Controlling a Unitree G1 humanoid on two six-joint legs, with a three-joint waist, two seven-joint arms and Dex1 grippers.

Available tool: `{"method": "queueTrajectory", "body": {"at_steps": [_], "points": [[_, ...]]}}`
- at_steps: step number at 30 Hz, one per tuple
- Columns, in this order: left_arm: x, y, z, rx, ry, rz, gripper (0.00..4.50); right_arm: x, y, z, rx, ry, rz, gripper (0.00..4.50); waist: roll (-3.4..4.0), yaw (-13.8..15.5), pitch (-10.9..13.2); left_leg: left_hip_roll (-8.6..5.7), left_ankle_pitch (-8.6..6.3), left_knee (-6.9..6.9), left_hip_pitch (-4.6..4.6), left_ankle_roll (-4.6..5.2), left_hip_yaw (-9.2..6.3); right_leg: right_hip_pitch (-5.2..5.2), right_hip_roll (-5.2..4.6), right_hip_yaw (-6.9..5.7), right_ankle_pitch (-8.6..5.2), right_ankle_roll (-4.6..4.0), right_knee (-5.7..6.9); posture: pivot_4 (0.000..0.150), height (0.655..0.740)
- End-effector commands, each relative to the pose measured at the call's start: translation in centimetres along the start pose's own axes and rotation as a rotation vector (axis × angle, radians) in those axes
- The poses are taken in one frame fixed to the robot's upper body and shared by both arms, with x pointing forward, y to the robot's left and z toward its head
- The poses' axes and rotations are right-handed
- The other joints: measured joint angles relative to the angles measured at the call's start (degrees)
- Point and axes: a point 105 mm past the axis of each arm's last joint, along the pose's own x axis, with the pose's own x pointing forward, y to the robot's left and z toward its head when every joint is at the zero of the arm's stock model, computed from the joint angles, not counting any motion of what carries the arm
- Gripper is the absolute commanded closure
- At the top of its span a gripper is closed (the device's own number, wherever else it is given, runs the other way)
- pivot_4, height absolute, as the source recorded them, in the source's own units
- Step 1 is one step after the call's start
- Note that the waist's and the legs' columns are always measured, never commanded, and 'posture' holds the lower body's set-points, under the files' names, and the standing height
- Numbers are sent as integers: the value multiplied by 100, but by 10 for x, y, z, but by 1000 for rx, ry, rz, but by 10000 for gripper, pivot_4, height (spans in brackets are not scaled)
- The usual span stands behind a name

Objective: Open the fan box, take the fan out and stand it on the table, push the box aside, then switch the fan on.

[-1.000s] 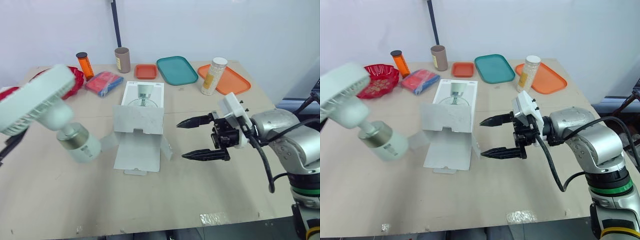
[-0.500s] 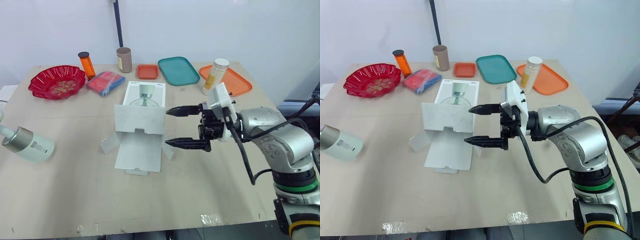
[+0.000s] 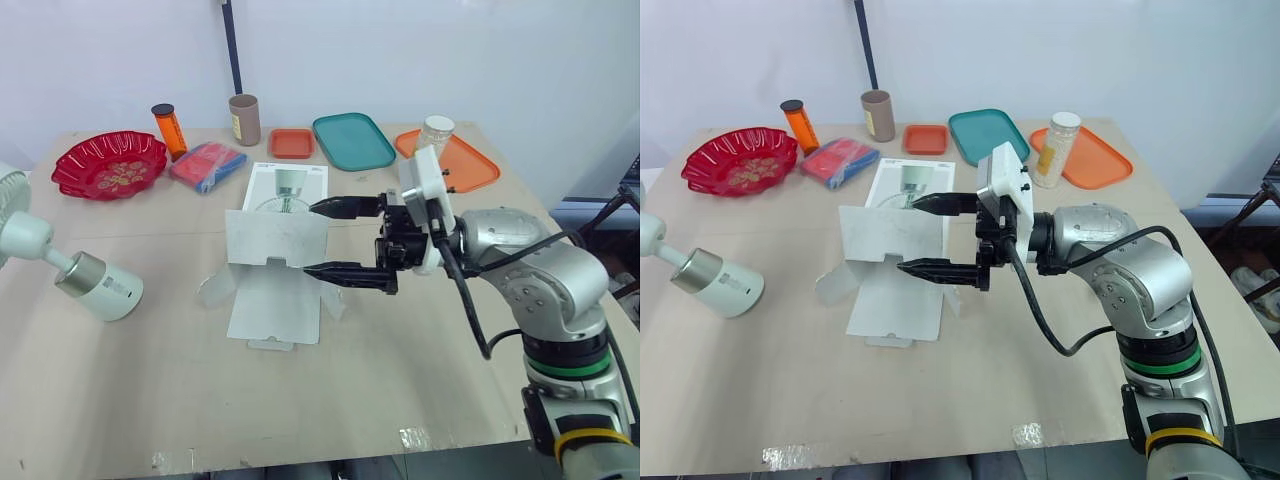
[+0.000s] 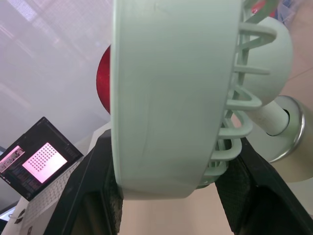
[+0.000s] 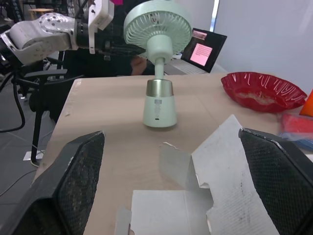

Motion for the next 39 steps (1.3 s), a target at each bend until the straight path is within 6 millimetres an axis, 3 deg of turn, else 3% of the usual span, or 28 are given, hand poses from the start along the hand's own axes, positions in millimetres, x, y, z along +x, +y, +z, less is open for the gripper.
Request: {"method": "queueTrajectory", "body": {"at_steps": [1,11,15,21,30,39], "points": [[3,11,16,65,-40,18,24708,3,5,15,-69,-32,16,0,0,0,0,0,0,0,0,0,0,0,0,-1,0,0,0,1500,7255],[20,24,48,215,-92,-20,24708,7,9,10,-73,-38,29,0,2,-4,2,1,0,-4,-2,0,1,-4,1,0,0,0,-1,1500,7255],[23,6,53,210,-124,-67,24708,7,11,8,-68,-38,34,0,3,-5,2,0,0,-3,-3,0,2,-4,0,0,0,0,-1,1500,7255],[21,-20,42,250,-97,-131,24708,6,12,6,-69,-26,31,0,4,-6,3,3,-1,-5,-3,1,4,-7,0,1,0,0,-1,1500,7255],[24,-29,46,239,-88,-128,24708,6,14,6,-72,-20,35,0,5,-4,3,1,0,-4,-2,0,4,-6,-1,0,2,-2,1,1500,7255],[12,-48,45,202,-73,-131,24708,5,15,5,-72,-10,45,0,7,-2,3,1,0,-3,-2,0,3,-4,-1,0,2,-2,1,1500,7255]]}}
